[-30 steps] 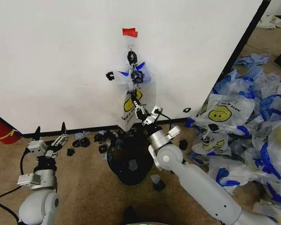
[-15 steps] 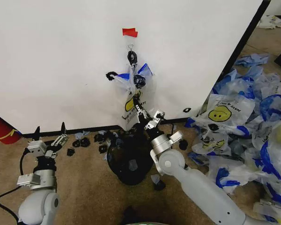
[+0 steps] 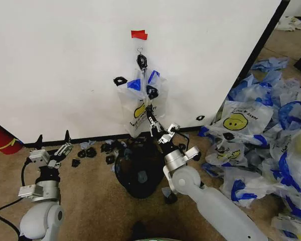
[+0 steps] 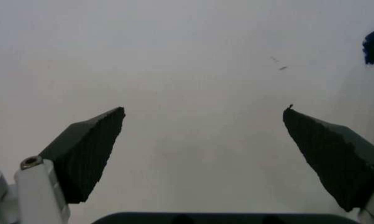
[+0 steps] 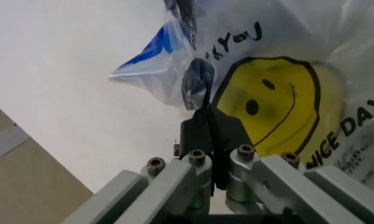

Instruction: Pick up the garbage bag from the wall and place it over the trash bin.

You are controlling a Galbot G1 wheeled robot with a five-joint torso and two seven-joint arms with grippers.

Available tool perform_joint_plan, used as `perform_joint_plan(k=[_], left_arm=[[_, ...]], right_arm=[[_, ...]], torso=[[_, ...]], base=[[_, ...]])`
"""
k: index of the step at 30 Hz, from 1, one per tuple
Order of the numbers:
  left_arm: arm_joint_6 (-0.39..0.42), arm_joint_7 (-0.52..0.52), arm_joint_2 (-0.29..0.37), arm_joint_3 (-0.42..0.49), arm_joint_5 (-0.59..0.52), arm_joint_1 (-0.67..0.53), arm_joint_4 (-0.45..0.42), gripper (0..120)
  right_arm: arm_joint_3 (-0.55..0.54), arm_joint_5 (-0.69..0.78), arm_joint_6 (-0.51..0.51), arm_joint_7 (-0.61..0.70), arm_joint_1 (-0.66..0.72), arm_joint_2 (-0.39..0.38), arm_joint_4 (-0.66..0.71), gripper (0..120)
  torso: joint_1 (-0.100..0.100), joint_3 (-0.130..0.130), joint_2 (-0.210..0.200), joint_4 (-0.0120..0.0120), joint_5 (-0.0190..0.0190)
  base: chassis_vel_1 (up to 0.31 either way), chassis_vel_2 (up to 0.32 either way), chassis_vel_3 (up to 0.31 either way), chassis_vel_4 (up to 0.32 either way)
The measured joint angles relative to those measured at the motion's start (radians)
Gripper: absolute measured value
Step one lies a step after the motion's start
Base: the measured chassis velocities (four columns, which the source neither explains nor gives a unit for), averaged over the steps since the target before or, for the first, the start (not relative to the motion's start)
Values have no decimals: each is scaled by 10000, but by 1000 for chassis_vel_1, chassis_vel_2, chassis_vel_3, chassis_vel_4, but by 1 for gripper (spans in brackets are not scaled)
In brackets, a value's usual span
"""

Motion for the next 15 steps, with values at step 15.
perform_joint_plan(k=[15], left_arm=[[-25, -1, -17, 19, 3, -10, 16, 100]], right_arm=[[121, -207, 232, 181, -581, -291, 511, 0]], torso=[[0, 0, 0, 0, 1]], base=[[0, 0, 0, 0]])
